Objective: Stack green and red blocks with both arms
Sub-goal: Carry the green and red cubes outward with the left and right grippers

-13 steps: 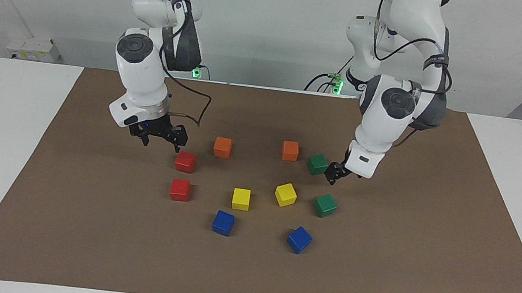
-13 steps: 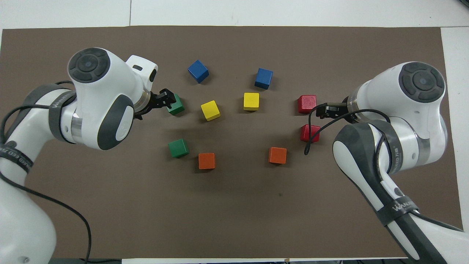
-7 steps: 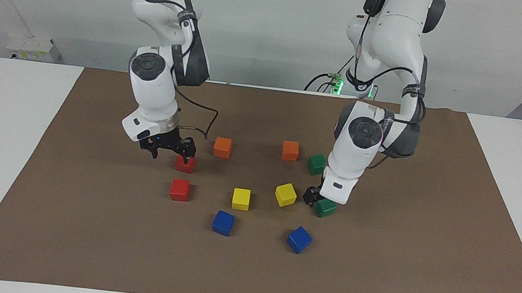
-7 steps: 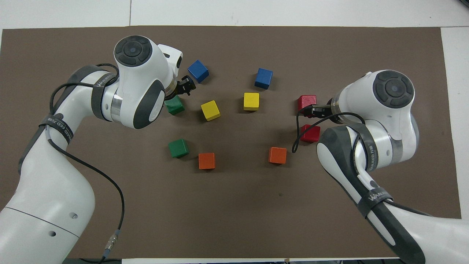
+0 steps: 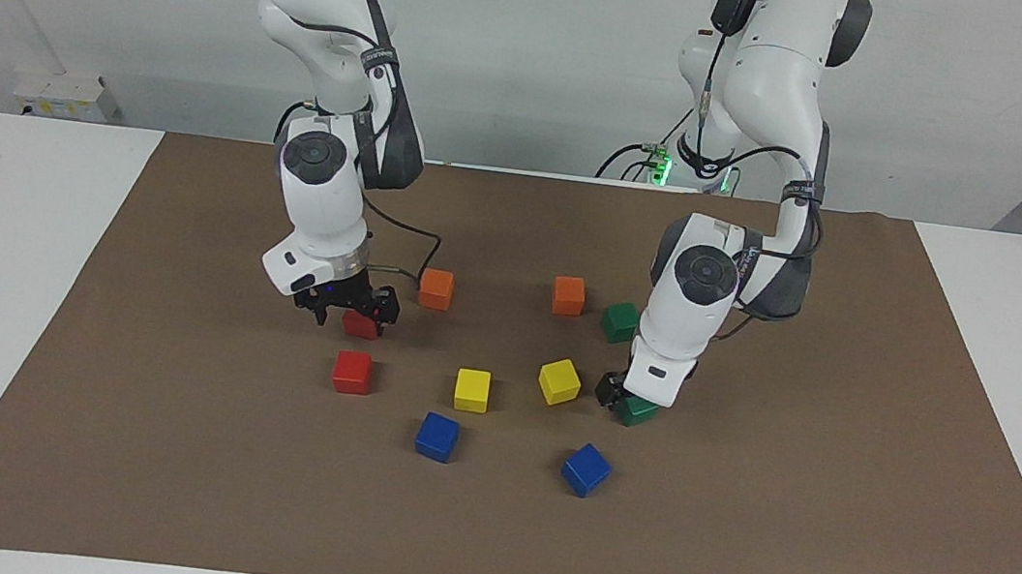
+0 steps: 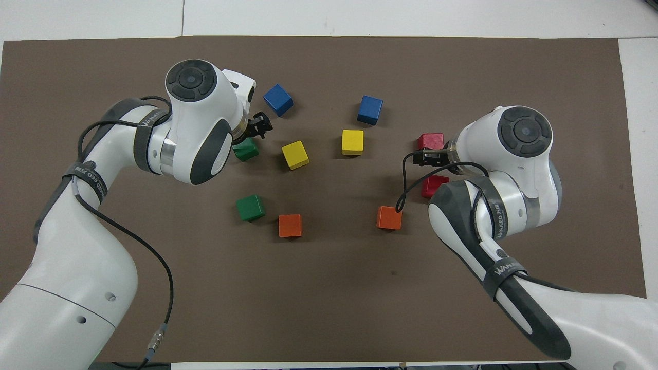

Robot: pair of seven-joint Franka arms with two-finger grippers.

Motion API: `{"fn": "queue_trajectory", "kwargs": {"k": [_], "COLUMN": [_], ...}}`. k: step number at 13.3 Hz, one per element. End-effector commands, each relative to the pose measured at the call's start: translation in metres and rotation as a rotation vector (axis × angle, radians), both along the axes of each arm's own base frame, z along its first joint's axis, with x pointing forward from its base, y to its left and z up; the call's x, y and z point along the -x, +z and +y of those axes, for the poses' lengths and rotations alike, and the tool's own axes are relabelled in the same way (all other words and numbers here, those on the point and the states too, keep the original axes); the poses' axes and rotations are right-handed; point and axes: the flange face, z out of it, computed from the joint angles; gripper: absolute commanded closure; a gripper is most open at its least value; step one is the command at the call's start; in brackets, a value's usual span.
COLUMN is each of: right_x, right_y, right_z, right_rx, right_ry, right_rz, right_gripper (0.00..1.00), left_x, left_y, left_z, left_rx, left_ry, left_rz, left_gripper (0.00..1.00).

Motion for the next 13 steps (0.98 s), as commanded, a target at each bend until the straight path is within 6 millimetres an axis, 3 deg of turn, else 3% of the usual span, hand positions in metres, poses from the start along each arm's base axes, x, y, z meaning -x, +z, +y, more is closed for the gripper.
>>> {"fn": "queue_trajectory", "kwargs": {"k": [1, 4, 5, 7, 8, 10, 11, 12, 13], "right_x": [0.01, 0.024, 0.027, 0.034, 0.037, 0.039, 0.04, 0.042, 0.043], "right_y": [-0.01, -0.016, -0.019, -0.022, -0.024, -0.025, -0.026, -0.028, -0.03], "right_z": [-0.003, 0.005, 0.005, 0.003, 0.002, 0.004, 0.003, 0.003, 0.002], "right_rx": [-0.002, 0.003, 0.005, 0.008, 0.01, 0.01, 0.01, 0.013, 0.011], "right_ry": [-0.012, -0.002, -0.005, -0.005, -0.005, -0.002, -0.002, 0.0, -0.001], "right_rz": [0.008, 0.032, 0.039, 0.05, 0.056, 0.057, 0.059, 0.063, 0.062], "right_gripper": [0.0, 0.0, 0.0, 0.0, 0.0, 0.0, 0.0, 0.0, 0.0], "left_x": [0.008, 0.008, 0.008, 0.009, 0.009, 0.006, -0.003, -0.006, -0.001], "left_y": [0.0, -0.004, -0.003, -0.004, -0.001, 0.013, 0.033, 0.04, 0.055], "left_z": [0.006, 0.012, 0.011, 0.012, 0.01, 0.016, 0.026, 0.044, 0.057], "left_rx": [-0.006, -0.001, -0.001, -0.001, 0.002, -0.034, -0.055, -0.058, -0.054], "left_ry": [-0.016, -0.005, -0.004, 0.006, 0.029, 0.04, 0.04, 0.016, -0.037], "left_rz": [-0.02, -0.028, -0.029, -0.023, -0.019, 0.045, 0.072, 0.091, 0.09], "left_gripper": [0.0, 0.0, 0.12, 0.5, 0.99, 1.0, 1.0, 1.0, 1.0]}}
